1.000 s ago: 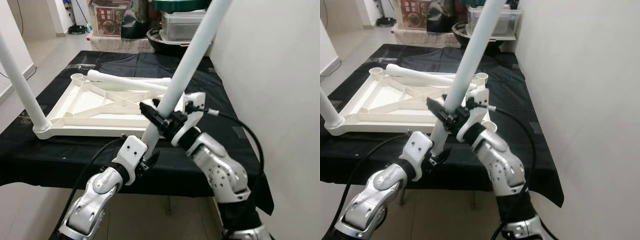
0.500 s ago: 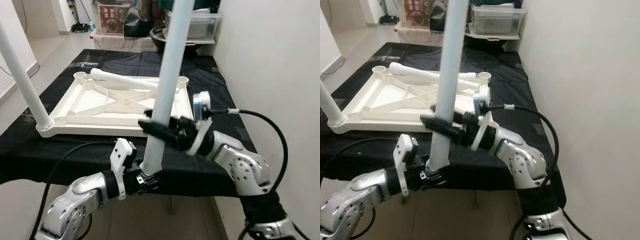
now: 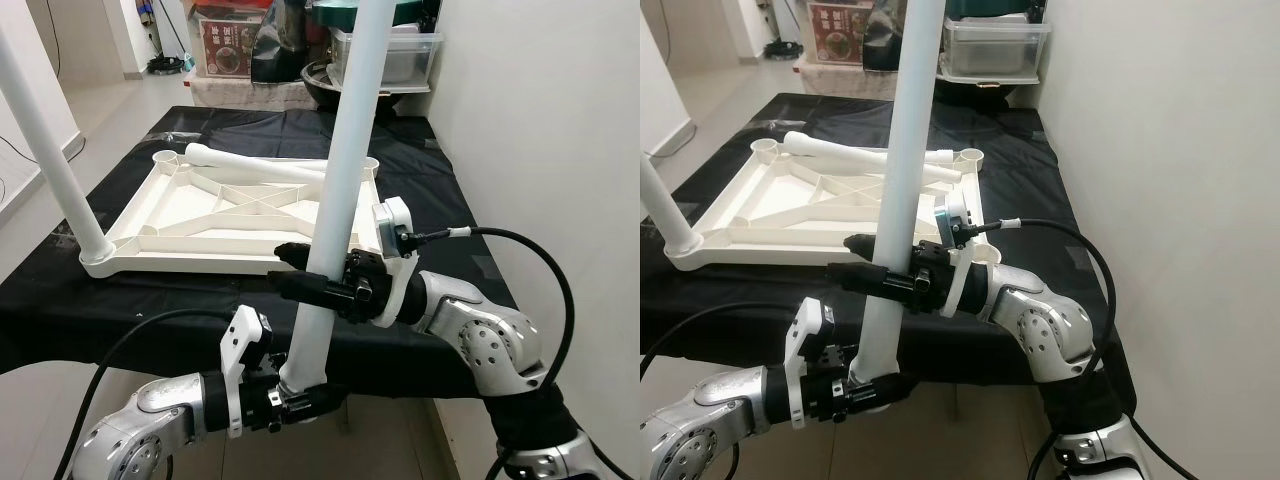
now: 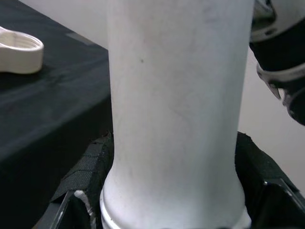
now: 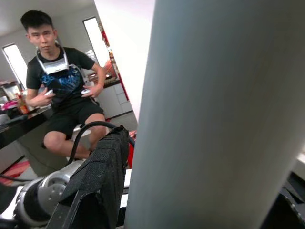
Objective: Building children table
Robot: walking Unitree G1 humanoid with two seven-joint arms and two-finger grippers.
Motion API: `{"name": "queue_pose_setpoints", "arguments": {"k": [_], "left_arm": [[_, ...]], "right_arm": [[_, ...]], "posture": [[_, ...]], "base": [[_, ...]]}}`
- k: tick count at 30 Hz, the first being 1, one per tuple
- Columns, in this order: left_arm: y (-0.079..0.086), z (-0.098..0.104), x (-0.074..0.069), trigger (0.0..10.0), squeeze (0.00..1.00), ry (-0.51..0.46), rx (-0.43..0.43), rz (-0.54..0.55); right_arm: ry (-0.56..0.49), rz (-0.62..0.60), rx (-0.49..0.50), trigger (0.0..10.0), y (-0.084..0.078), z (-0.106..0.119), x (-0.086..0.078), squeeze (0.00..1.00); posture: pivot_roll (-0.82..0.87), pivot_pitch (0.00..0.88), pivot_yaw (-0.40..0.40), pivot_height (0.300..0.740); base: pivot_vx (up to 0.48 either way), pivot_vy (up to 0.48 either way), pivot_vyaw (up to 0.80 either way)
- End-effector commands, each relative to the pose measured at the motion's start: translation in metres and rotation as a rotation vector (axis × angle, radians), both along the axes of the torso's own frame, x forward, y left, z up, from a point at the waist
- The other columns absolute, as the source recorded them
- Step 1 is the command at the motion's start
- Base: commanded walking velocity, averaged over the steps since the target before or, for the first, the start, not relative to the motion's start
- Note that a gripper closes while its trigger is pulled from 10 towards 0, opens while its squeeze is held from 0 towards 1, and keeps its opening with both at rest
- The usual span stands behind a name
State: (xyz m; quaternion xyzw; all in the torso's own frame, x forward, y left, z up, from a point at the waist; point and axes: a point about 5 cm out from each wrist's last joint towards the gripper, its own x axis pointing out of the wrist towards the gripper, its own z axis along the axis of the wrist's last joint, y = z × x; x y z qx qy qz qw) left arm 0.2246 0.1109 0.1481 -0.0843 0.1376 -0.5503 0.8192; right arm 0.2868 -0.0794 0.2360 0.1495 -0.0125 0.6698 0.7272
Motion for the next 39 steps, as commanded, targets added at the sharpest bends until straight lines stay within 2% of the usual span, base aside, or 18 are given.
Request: {"name": "queue_pose_setpoints", "arguments": {"k": [1,12,13,16,17,18,25,28,32,33,34,39], "left_arm": [[-0.002,0.001,-0.005,10.0,0.00,0.003,-0.004,-0.034],[-0.001,-0.001,-0.006,10.0,0.00,0.022,-0.001,-0.043],[-0.002,-0.002,-0.007,10.0,0.00,0.025,-0.002,-0.046],[-0.002,-0.002,-0.007,10.0,0.00,0.025,-0.002,-0.046],[-0.002,-0.002,-0.008,10.0,0.00,0.030,-0.005,-0.051],[-0.003,-0.003,-0.009,10.0,0.00,0.036,-0.008,-0.057],[-0.004,-0.007,-0.013,10.0,0.00,0.059,-0.004,-0.068],[-0.001,-0.014,-0.013,10.0,0.00,0.091,0.034,-0.043],[-0.001,-0.014,-0.012,10.0,0.00,0.097,0.039,-0.030],[-0.001,-0.014,-0.011,10.0,0.64,0.094,0.041,-0.020],[0.000,-0.014,-0.011,10.0,1.00,0.085,0.043,-0.010],[0.002,-0.015,-0.011,10.0,1.00,0.078,0.048,0.012]], "right_arm": [[-0.015,0.038,0.007,10.0,0.004,0.006,-0.003,0.00],[0.016,0.158,-0.024,10.0,0.005,0.000,-0.015,0.00],[0.019,0.166,-0.024,9.2,0.006,-0.001,-0.016,0.00],[0.019,0.166,-0.024,9.2,0.006,-0.001,-0.016,0.00],[0.021,0.173,-0.022,3.7,0.006,-0.001,-0.017,0.00],[0.026,0.179,-0.020,0.0,0.007,-0.001,-0.018,0.00],[0.036,0.206,-0.022,0.0,0.007,-0.002,-0.022,0.00],[0.040,0.216,-0.026,0.0,0.006,-0.002,-0.023,0.00],[0.042,0.217,-0.026,0.0,0.006,-0.002,-0.023,0.00],[0.043,0.216,-0.026,0.0,0.005,-0.002,-0.023,0.00],[0.039,0.210,-0.028,0.0,0.003,-0.002,-0.022,0.00],[0.025,0.168,-0.029,0.0,-0.006,0.001,-0.015,0.00]], "posture": [[0.05,0.064,-0.025,0.740],[0.04,0.060,-0.026,0.740],[0.04,0.060,-0.025,0.740],[0.04,0.060,-0.025,0.740],[0.04,0.062,-0.026,0.740],[0.04,0.065,-0.025,0.740],[0.04,0.069,-0.025,0.740],[0.04,0.072,-0.027,0.740],[0.04,0.071,-0.027,0.740],[0.04,0.070,-0.028,0.740],[0.04,0.070,-0.028,0.740],[0.04,0.069,-0.028,0.740]], "base": [[0.000,0.000,0.00],[0.000,0.000,0.00],[0.000,0.000,0.00],[0.000,0.000,0.00],[0.000,0.000,0.00],[0.000,0.000,0.00],[0.000,0.000,0.00],[0.000,0.000,0.00],[0.000,0.000,0.00],[0.000,0.000,0.00],[0.000,0.000,0.00],[0.000,0.000,0.00]]}}
